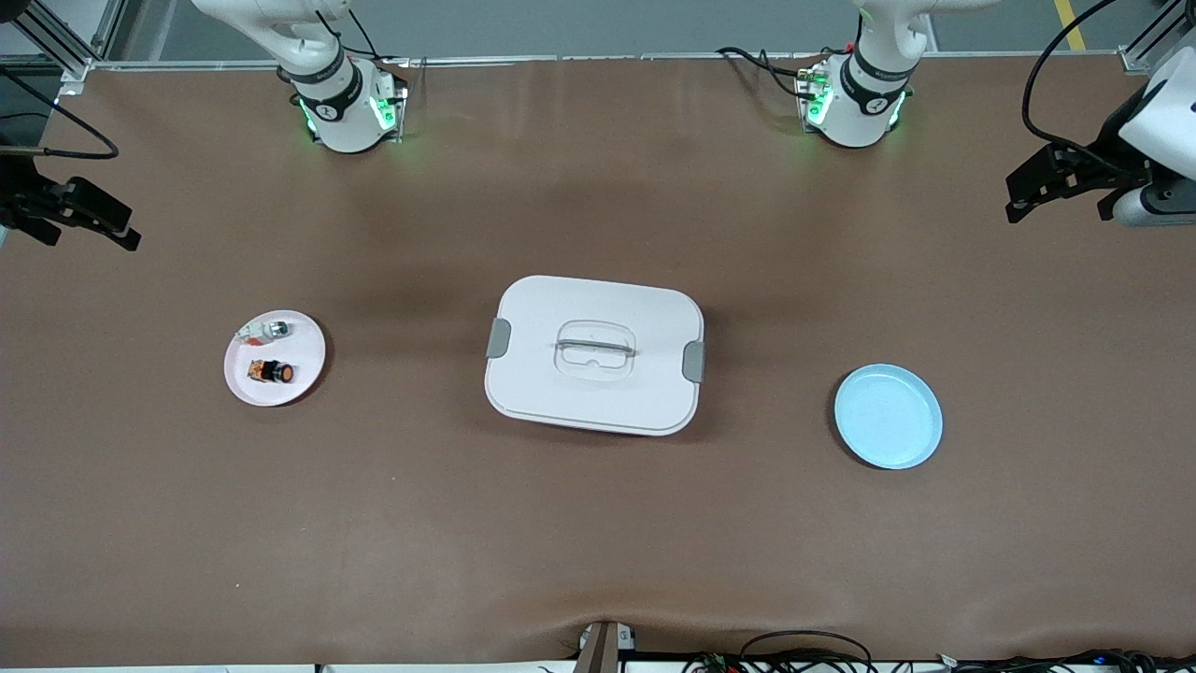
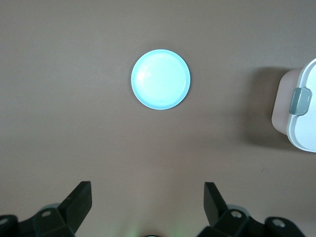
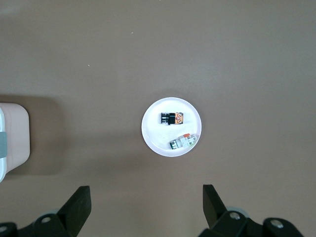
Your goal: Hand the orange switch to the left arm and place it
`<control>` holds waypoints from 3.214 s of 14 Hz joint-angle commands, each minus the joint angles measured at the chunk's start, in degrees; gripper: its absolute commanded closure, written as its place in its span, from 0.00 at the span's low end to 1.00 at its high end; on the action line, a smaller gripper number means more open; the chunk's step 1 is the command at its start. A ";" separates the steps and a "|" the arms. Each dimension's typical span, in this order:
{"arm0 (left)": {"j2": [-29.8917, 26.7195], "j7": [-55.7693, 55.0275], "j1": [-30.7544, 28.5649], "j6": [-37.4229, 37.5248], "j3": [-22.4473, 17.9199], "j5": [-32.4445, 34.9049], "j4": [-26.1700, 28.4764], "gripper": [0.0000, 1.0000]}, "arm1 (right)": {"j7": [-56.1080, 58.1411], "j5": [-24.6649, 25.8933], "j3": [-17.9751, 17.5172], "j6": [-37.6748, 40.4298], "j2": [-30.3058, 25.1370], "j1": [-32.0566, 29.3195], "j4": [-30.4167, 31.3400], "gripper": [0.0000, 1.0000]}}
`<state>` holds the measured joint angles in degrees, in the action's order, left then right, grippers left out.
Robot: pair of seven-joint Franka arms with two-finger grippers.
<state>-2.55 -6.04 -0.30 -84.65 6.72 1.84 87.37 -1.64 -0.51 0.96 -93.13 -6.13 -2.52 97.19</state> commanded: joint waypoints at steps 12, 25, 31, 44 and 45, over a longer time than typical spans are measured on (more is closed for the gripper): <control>0.87 1.21 -0.23 -0.34 0.05 -0.34 -0.45 0.00 | 2.44 0.43 0.09 -0.47 -1.42 -0.47 1.42 0.00; 2.72 1.21 -0.06 -0.52 0.05 -1.31 -0.01 0.00 | 2.17 0.69 0.00 2.06 2.79 -1.00 -0.86 0.00; 3.69 1.21 -0.14 -2.36 0.14 -0.87 0.08 0.00 | 2.79 0.16 0.00 -0.90 11.47 -1.70 -3.93 0.00; 6.24 1.12 0.21 -5.17 0.23 -0.61 0.43 0.00 | 8.67 -0.18 0.00 -19.62 19.31 -5.92 7.92 0.00; 6.15 1.21 0.21 -5.17 0.31 -0.69 0.52 0.00 | 8.68 -0.28 0.00 -21.11 20.27 -6.10 8.18 0.00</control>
<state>3.97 -6.00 -0.03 -89.29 6.93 1.49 87.55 5.85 -0.25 1.66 -112.35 12.75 -7.33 104.98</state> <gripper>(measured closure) 0.000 0.000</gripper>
